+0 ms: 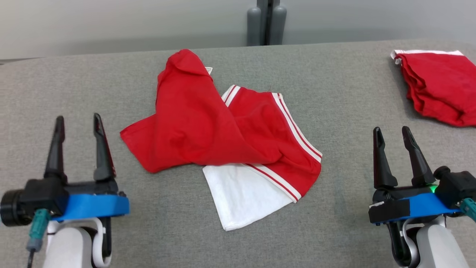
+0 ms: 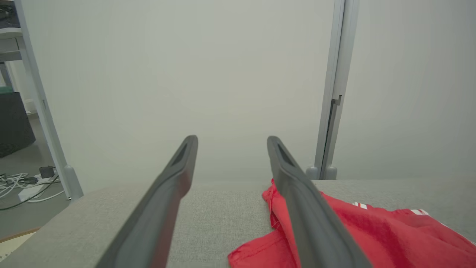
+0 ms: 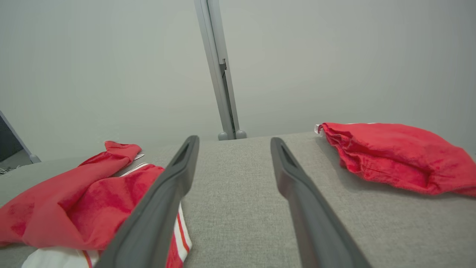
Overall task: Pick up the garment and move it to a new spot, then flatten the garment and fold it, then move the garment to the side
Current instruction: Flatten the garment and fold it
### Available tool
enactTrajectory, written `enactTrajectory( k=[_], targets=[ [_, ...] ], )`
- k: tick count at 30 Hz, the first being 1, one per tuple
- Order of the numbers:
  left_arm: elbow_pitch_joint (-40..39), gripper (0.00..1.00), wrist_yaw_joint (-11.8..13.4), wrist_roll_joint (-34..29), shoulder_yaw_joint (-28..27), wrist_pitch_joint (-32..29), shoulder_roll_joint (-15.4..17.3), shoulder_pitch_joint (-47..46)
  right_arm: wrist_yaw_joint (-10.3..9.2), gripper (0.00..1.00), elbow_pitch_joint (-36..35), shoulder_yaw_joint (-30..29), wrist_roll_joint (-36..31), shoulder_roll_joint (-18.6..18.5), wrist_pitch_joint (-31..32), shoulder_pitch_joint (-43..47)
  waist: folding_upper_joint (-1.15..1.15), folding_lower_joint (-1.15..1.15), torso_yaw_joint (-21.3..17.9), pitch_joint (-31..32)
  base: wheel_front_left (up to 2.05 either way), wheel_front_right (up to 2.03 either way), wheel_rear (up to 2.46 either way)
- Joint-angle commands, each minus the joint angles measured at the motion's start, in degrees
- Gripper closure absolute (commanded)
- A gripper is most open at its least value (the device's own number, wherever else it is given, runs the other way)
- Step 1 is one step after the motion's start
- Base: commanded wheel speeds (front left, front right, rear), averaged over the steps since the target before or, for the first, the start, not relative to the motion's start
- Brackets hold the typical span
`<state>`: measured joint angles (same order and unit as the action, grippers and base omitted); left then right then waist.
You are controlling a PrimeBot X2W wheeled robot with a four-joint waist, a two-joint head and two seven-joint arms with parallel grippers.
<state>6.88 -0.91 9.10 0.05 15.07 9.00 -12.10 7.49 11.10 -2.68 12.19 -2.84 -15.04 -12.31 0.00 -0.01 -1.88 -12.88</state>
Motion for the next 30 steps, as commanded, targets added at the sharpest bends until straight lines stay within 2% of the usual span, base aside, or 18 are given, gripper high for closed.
enactTrajectory(
  k=[1,10,17,30],
  targets=[
    [-0.5,0.0,-0.1,-0.7,-0.2,0.1,-0.4,1.0,0.01,0.0,0.2,-0.2,-0.4,-0.1,-0.2,1.2,0.0,0.01,0.3,0.2,0.0,0.0,0.0],
    [-2.1,0.0,-0.6,-2.8,-0.7,0.1,-3.3,5.8,0.01,0.0,1.8,-0.1,-1.4,-0.1,-0.2,2.3,0.0,0.01,2.2,1.3,0.0,0.0,0.0],
    [-1.8,0.0,-1.2,-3.6,-1.5,0.1,-4.3,7.0,0.01,0.0,4.7,1.0,-2.4,-0.1,-0.1,1.2,0.0,0.01,3.2,1.8,0.0,0.0,0.0],
    [-1.7,0.0,-2.1,-4.4,-1.9,0.1,-5.2,5.7,0.01,0.0,15.4,4.8,-8.4,-0.7,6.9,-5.3,0.0,0.01,4.9,1.3,0.0,0.0,0.0]
  ],
)
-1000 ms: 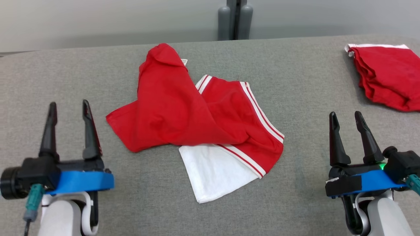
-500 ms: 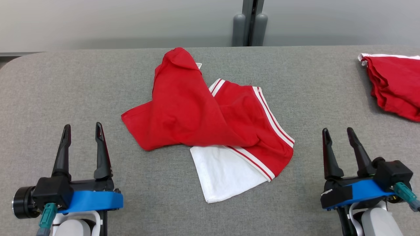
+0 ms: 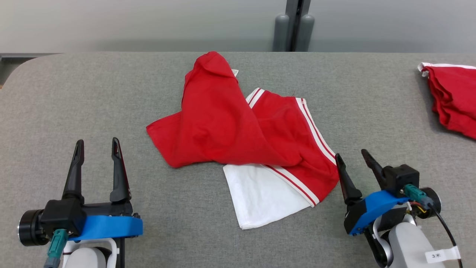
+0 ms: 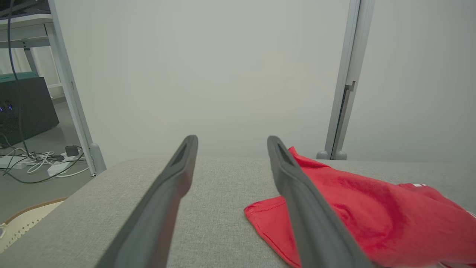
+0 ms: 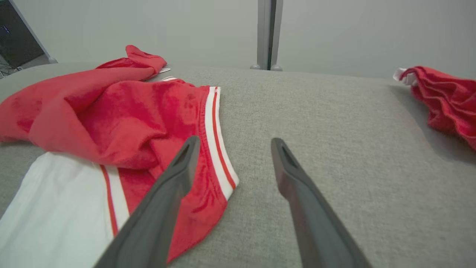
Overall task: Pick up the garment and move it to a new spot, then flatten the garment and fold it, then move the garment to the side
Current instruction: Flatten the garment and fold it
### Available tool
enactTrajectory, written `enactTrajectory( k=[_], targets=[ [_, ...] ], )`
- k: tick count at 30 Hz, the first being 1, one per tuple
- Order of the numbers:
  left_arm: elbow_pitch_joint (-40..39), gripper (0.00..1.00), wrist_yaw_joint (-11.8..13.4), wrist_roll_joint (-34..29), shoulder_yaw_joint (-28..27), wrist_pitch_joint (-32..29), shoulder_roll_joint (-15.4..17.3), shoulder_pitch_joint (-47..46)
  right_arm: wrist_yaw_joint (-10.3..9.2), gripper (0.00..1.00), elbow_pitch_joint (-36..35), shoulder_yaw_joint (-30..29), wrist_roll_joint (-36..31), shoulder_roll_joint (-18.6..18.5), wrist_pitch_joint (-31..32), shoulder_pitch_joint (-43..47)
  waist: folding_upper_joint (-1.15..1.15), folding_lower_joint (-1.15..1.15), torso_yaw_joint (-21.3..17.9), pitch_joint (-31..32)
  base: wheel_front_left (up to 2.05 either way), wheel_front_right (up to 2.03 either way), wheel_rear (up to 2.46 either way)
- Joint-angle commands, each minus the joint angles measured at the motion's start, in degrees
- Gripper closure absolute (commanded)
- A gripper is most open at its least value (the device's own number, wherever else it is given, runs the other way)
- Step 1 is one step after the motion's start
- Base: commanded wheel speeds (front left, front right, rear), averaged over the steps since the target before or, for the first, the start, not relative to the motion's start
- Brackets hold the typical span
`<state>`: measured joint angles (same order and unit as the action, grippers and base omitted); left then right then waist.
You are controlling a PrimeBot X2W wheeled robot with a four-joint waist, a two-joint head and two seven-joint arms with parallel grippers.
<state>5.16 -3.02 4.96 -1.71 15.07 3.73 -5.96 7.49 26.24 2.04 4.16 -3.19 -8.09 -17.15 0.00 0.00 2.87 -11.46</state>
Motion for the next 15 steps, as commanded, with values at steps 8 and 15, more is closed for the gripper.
enactTrajectory(
  k=[8,15],
  targets=[
    [0.5,0.0,-0.5,0.1,-0.2,0.1,-0.5,-0.9,0.01,0.0,11.1,0.2,-1.1,-0.4,-0.5,-3.0,0.0,0.0,1.7,-0.4,0.0,0.0,0.0],
    [0.9,0.0,-0.4,0.3,-0.4,0.1,-0.7,-0.7,0.01,0.53,18.6,1.9,0.7,0.1,-2.6,-5.8,0.0,0.0,2.1,-0.4,0.0,0.0,0.0]
  ],
)
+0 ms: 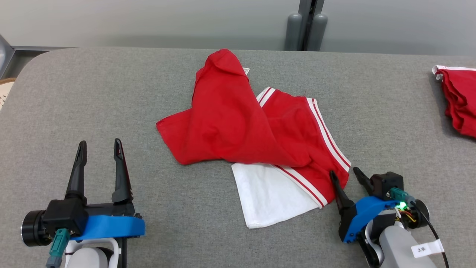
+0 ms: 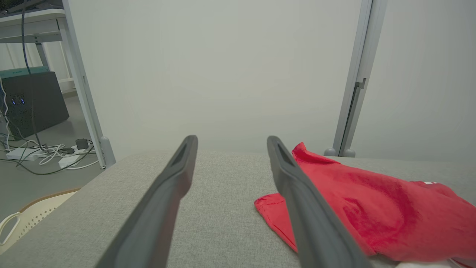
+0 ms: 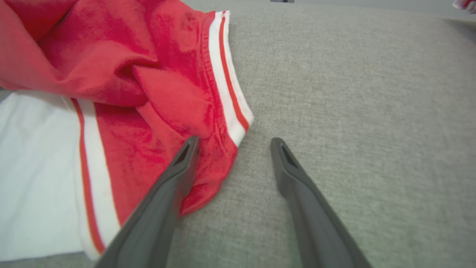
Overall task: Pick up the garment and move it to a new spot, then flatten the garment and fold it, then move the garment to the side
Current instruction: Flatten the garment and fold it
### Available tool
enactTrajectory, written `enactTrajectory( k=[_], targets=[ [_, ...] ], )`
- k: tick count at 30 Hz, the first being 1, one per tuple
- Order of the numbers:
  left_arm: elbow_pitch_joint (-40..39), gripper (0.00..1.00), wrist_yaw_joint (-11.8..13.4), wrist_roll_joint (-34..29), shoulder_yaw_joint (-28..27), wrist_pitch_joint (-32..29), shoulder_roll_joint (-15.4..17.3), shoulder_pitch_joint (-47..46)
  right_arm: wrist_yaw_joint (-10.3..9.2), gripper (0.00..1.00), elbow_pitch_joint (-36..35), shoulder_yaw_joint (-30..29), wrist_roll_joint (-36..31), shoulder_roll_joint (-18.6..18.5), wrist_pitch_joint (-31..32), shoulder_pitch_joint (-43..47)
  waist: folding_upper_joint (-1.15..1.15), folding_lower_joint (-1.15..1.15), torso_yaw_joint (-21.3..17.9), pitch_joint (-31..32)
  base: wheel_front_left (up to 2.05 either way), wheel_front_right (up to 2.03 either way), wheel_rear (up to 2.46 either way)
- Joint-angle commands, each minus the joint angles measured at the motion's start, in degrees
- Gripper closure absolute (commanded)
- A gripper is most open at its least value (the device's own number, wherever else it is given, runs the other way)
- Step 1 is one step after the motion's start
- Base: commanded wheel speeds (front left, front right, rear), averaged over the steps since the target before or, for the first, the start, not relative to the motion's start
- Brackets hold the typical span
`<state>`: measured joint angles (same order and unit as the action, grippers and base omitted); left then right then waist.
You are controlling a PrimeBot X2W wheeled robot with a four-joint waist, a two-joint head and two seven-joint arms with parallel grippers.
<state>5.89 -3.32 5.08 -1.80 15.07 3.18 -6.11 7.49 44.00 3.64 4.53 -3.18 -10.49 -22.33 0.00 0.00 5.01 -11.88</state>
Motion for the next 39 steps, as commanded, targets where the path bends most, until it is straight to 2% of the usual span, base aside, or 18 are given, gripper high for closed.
enactTrajectory(
  k=[1,9,24,29,30,31,32,39],
  targets=[
    [0.2,0.0,-0.1,0.1,-0.3,0.1,-0.2,-0.5,0.01,1.0,1.4,0.6,0.9,0.2,-0.6,-1.1,0.0,0.0,-0.1,0.0,0.0,0.0,0.0],
    [0.5,0.0,0.0,0.0,-0.7,0.1,-0.2,-0.3,0.0,1.0,2.4,-0.3,3.1,-0.7,-3.7,-3.2,0.0,0.0,-1.5,0.2,0.0,0.0,0.0],
    [1.1,0.0,-0.2,-0.2,-0.6,0.1,-0.3,0.4,0.0,1.0,-5.4,-10.0,4.7,-9.0,-3.3,4.9,0.0,0.0,-4.0,1.0,0.0,0.0,0.0],
    [1.0,0.0,-0.2,-0.1,-0.6,0.1,-0.3,0.3,0.0,1.0,-7.0,-12.8,4.7,-10.0,-2.3,6.4,0.0,0.0,-4.2,0.9,0.0,0.0,0.0],
    [1.0,0.0,-0.1,-0.1,-0.6,0.1,-0.3,0.4,0.0,0.95,-7.3,-13.0,4.6,-10.0,-2.1,6.4,0.0,0.0,-4.3,1.0,0.0,0.0,0.0],
    [1.0,0.0,-0.2,0.0,-0.7,0.1,-0.3,0.5,0.0,0.55,-7.6,-13.3,4.4,-9.8,-2.0,6.5,0.0,0.0,-4.4,1.0,0.0,0.0,0.0],
    [1.0,0.0,-0.2,0.0,-0.7,0.1,-0.3,0.6,0.0,0.0,-7.8,-13.5,4.1,-9.4,-1.9,6.5,0.0,0.0,-4.4,1.1,0.0,0.0,0.0],
    [1.2,0.0,0.0,-0.4,-0.9,0.1,-0.3,1.1,0.01,0.0,-12.6,-13.7,2.6,-6.7,-3.5,5.7,0.0,0.0,-5.0,2.1,0.0,0.0,0.0]
  ],
)
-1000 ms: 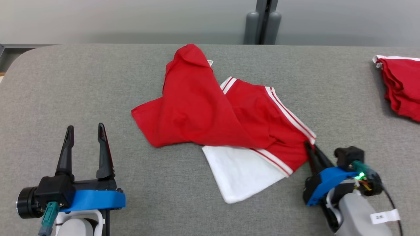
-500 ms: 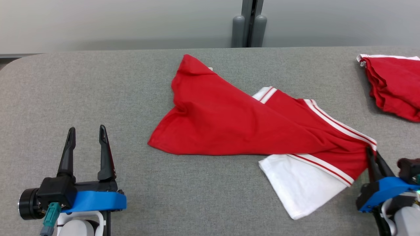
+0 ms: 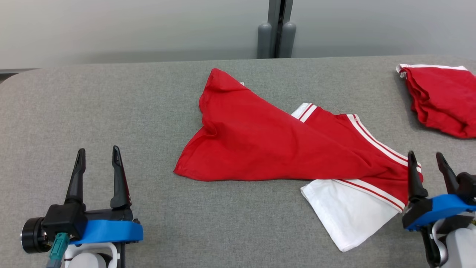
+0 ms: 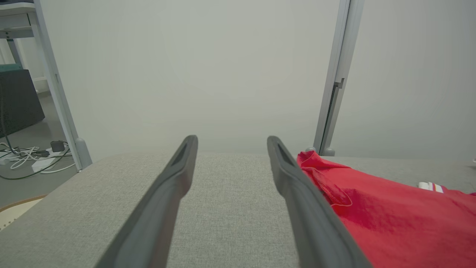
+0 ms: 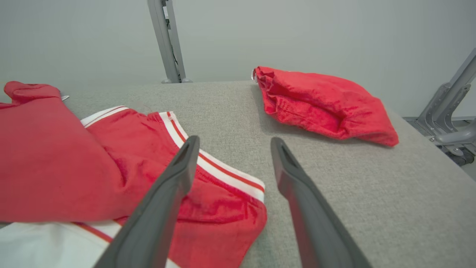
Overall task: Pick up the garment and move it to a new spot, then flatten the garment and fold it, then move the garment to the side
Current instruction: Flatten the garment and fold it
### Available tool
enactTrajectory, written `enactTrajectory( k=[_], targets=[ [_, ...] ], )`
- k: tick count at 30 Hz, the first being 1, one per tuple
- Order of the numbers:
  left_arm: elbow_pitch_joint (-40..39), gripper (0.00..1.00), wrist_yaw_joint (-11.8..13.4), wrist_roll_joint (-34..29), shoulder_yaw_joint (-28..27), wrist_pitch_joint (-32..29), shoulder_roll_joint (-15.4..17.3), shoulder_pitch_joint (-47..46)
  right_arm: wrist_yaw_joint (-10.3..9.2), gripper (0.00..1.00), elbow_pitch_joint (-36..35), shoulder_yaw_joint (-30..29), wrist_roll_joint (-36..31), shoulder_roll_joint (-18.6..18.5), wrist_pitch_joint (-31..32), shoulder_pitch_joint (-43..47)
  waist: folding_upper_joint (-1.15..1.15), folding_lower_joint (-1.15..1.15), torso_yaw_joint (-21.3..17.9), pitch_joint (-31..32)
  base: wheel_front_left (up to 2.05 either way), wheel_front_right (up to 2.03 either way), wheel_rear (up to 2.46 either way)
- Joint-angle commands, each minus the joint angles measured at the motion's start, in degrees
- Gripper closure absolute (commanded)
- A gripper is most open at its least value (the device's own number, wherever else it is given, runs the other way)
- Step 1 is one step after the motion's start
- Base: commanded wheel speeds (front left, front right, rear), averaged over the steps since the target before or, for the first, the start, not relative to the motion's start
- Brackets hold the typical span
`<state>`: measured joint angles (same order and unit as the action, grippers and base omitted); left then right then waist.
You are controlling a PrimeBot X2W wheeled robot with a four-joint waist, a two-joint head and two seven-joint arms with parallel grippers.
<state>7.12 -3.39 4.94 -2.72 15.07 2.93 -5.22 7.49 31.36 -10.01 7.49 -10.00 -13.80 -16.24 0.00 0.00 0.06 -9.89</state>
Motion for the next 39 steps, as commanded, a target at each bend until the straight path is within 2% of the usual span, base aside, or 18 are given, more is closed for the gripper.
enactTrajectory(
  k=[1,11,22,30,39],
  targets=[
    [0.1,0.0,0.0,-0.3,0.0,0.1,-0.1,0.2,0.01,0.0,-1.1,0.1,-0.5,0.6,-0.4,-0.4,0.0,0.0,-0.2,0.3,0.0,0.0,0.0],
    [1.0,0.0,-0.4,-0.6,-0.1,0.1,-0.1,1.5,0.01,0.0,-15.0,5.0,-1.4,5.7,-1.3,4.5,0.0,0.0,-0.8,3.3,0.0,0.0,0.0],
    [1.3,0.0,-0.3,-1.8,-0.1,0.1,-0.1,3.4,0.01,0.0,-24.8,9.2,-0.5,7.1,0.2,12.8,0.0,0.0,-0.4,5.4,0.0,0.0,0.0],
    [1.5,0.0,-0.3,-1.9,-0.2,0.1,-0.1,3.5,0.01,0.0,-26.4,9.6,0.4,7.1,2.1,14.5,0.0,0.0,-0.9,5.0,0.0,0.0,0.0],
    [7.2,0.0,-2.1,-2.8,2.8,0.1,1.2,-2.3,0.01,0.0,-23.4,10.5,0.4,7.1,1.9,12.9,0.0,0.0,-2.8,1.8,0.0,0.0,0.0]
  ],
)
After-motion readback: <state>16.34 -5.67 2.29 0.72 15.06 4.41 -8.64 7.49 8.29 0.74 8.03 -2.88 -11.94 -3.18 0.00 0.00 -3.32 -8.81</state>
